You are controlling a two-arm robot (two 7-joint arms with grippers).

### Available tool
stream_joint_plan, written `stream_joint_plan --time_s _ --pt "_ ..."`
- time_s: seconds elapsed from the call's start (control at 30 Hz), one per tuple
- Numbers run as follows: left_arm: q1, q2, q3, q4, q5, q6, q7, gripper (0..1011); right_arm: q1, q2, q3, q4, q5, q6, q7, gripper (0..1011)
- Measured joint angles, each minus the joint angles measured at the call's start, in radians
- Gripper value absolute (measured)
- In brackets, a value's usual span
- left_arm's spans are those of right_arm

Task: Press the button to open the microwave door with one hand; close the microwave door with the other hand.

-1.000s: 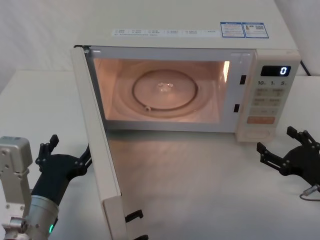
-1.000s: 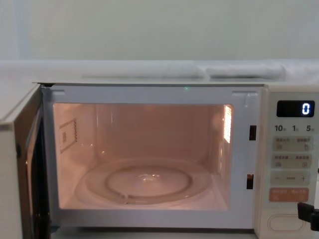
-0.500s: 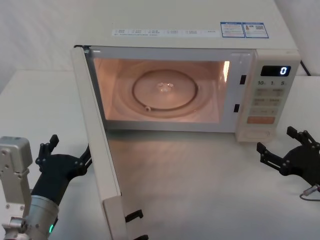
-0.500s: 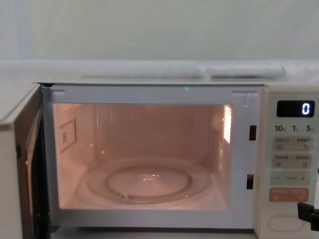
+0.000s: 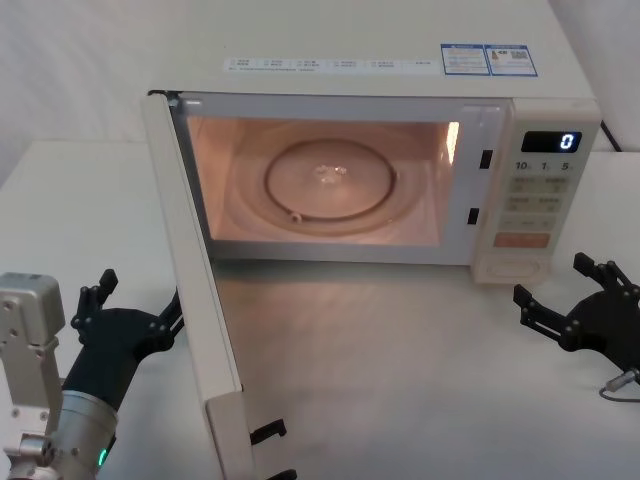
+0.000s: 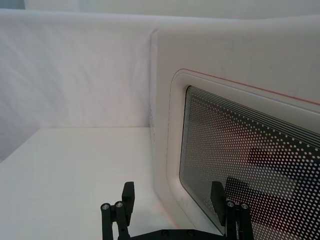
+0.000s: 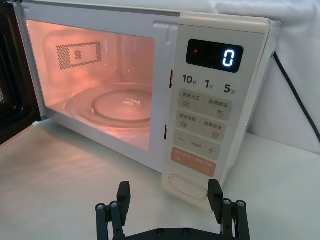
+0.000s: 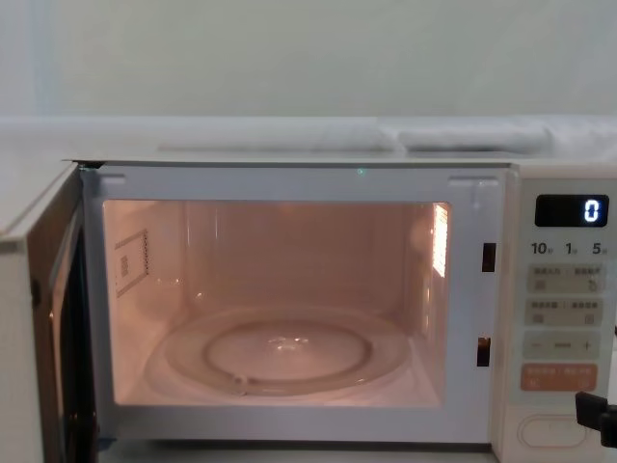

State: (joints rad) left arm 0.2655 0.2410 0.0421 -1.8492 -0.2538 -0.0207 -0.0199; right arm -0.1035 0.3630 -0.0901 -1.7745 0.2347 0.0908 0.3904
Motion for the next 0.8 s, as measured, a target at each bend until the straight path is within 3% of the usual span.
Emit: stream_joint_plan --time_s 0.1,0.37,0.67,0.8 --pt "0.0 0.0 0.0 0.0 0.0 0.0 0.0 1001 0.0 0.0 0.0 0.0 0.0 0.0 0.0 1000" --pt "0.0 0.0 0.0 0.0 0.0 0.0 0.0 819 0.0 0.0 0.0 0.0 0.0 0.0 0.0 1000" --pt "0.0 0.0 0.0 0.0 0.0 0.0 0.0 533 0.0 0.0 0.0 0.0 0.0 0.0 0.0 1000" --pt "0.0 0.0 0.0 0.0 0.0 0.0 0.0 359 0.0 0.0 0.0 0.0 0.0 0.0 0.0 1000"
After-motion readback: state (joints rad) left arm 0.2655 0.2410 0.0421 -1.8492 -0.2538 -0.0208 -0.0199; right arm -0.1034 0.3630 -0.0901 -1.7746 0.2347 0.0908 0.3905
